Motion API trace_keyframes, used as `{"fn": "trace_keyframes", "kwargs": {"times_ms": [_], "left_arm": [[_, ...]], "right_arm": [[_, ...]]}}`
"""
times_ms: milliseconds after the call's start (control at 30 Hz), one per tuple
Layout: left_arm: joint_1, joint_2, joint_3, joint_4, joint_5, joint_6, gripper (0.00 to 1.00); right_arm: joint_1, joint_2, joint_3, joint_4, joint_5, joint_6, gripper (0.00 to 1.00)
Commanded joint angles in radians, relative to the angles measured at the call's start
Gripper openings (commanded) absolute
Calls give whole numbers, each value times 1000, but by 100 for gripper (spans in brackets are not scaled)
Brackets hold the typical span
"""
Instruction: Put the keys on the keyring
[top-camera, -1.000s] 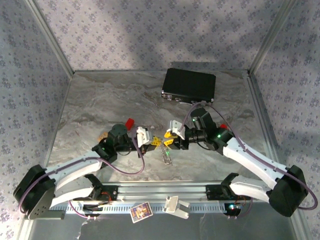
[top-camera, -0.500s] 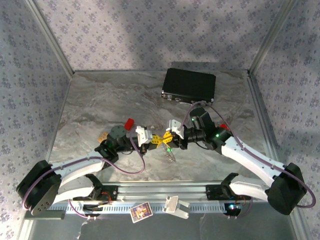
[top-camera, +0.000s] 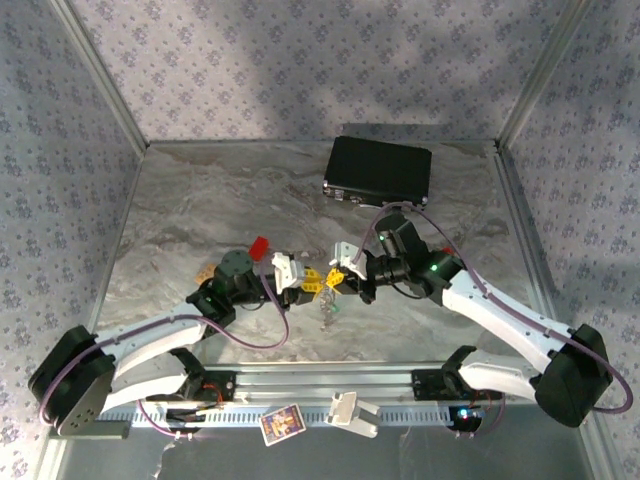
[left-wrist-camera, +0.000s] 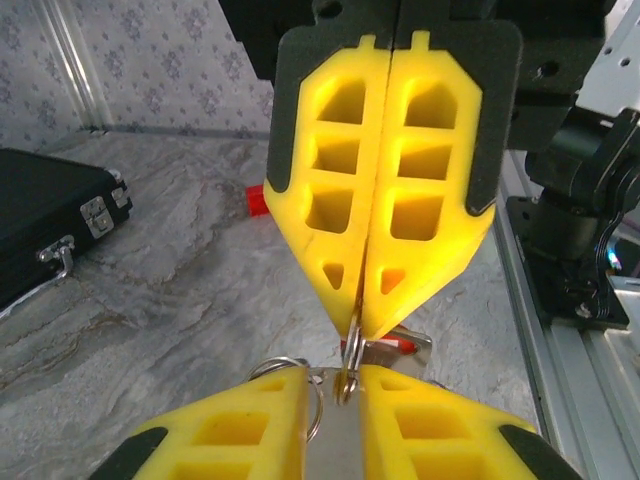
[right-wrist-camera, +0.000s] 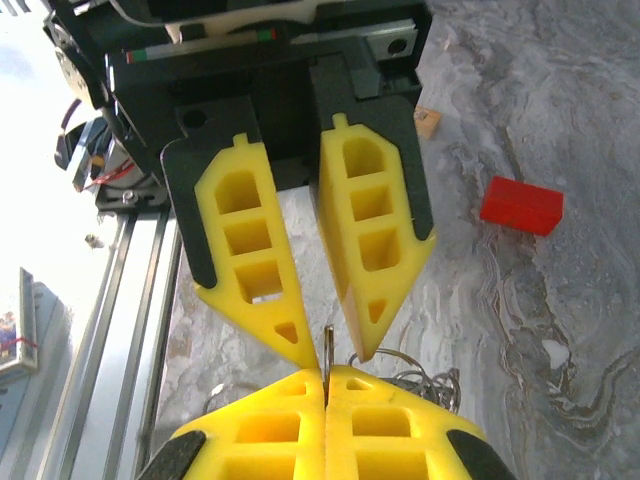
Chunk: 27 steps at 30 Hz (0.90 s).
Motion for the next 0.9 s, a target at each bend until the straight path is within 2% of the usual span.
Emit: {"fn": "trace_keyframes", "kwargs": {"times_ms": [0, 200, 400, 433, 500, 567, 867], "left_arm": [[-4, -29, 53, -121, -8, 59, 20], [-5, -14, 91, -185, 2, 85, 18], [-5, -10, 98, -194, 18, 96, 2], [-4, -11, 94, -187, 18, 95, 0], [-4, -16, 80, -155, 20, 81, 0], [-5, -20, 63, -117, 20, 66, 0], [-14, -37, 25, -57, 16, 107, 0]], "right_arm": [[19, 19, 73, -108, 49, -64, 0], [53, 59, 126, -163, 93, -97, 0], [50, 47, 124, -138, 65, -75, 0], [43, 40, 113, -123, 64, -61, 2], [20, 16, 80, -91, 55, -27, 24], [-1, 0, 49, -75, 42, -6, 31], [-17, -21, 1, -72, 59, 3, 34]]}}
